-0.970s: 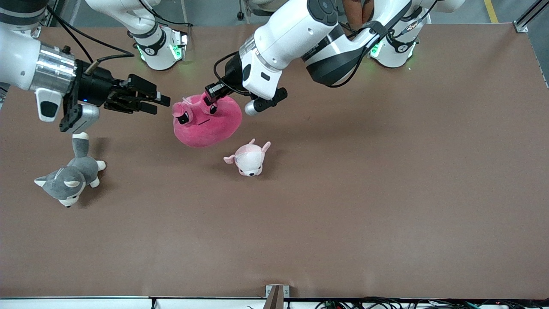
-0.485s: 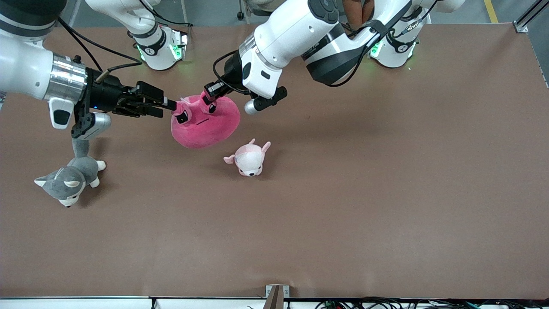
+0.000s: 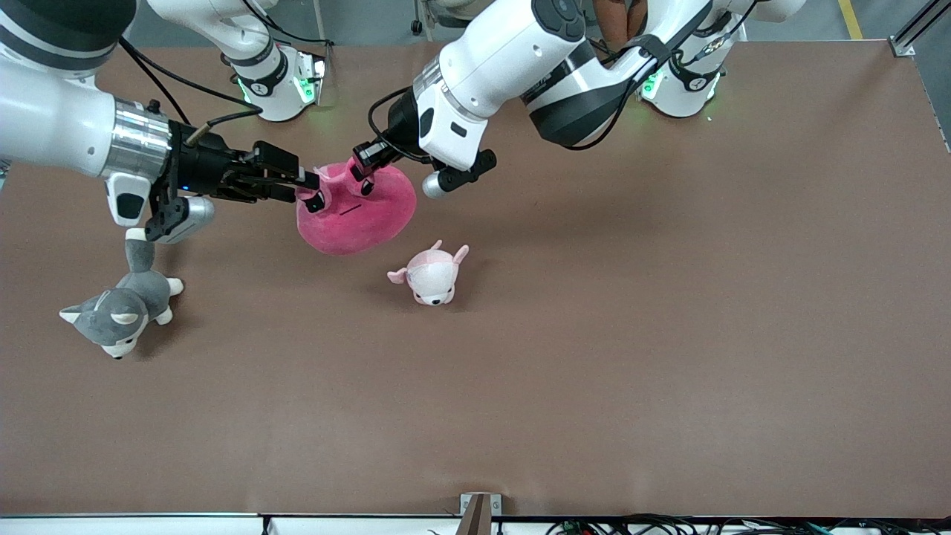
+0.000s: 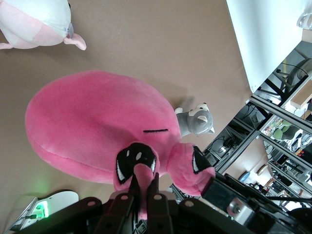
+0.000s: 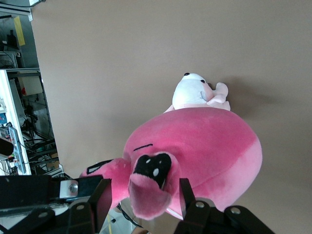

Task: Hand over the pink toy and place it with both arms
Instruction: 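Grasp the pink toy's other ear with the right gripper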

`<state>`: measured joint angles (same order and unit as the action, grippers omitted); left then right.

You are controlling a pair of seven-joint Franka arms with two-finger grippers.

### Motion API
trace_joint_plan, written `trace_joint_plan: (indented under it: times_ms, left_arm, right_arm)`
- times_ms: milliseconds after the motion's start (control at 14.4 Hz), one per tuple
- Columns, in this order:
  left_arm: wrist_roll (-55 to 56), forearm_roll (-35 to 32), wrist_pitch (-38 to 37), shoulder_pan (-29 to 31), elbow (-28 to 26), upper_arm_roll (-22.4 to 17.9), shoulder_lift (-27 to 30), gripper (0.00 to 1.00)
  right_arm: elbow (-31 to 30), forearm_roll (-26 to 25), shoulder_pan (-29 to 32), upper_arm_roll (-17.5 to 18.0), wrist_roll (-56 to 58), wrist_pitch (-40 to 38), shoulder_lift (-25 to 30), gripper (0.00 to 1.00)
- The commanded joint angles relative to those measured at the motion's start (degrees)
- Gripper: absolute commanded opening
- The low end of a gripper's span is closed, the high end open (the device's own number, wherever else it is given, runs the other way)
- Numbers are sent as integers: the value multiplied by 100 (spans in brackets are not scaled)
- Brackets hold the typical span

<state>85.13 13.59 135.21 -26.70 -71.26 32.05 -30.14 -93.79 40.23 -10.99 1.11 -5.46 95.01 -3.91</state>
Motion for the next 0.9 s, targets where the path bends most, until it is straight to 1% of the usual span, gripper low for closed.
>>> trace_joint_plan:
  times_ms: [0,69,139,208,347,485,624,693,762,832]
  left_arm:
    - [56,74,14,-72,130,-23,-54,0]
    - [56,74,14,-72,130,-23,-54,0]
    - [56,82,23,-72,130,-23,-45,0]
    - [56,74,23,-72,130,-23,-45,0]
    - [65,74,23,-72,130,-14,-54,0]
    - [65,74,23,-89,121,-23,-54,0]
    - [65,74,23,-107,121,-23,-54,3]
    - [65,74,23,-107,113,-32,-54,9]
    - [56,74,14,-98,104,-32,-45,25]
    - [65,74,-3,-90,104,-32,-36,39]
  right_arm:
    - [1,-120,-97,-49,-86,17,-65,61]
    - [-8,-147,-88,-49,-86,9,-74,54]
    - [-8,-147,-88,-49,-86,-9,-83,43]
    - [-8,-147,-88,-49,-86,-27,-92,25]
    - [-8,-156,-88,-49,-86,-44,-101,4]
    - [-8,-156,-88,-49,-86,-53,-101,1]
    - [-8,-156,-88,-49,-86,-62,-110,0]
    - [-8,-156,-88,-49,-86,-62,-110,0]
    - [-8,-156,-88,-49,-69,-71,-110,0]
    - [-52,-156,-88,-49,-51,-71,-118,0]
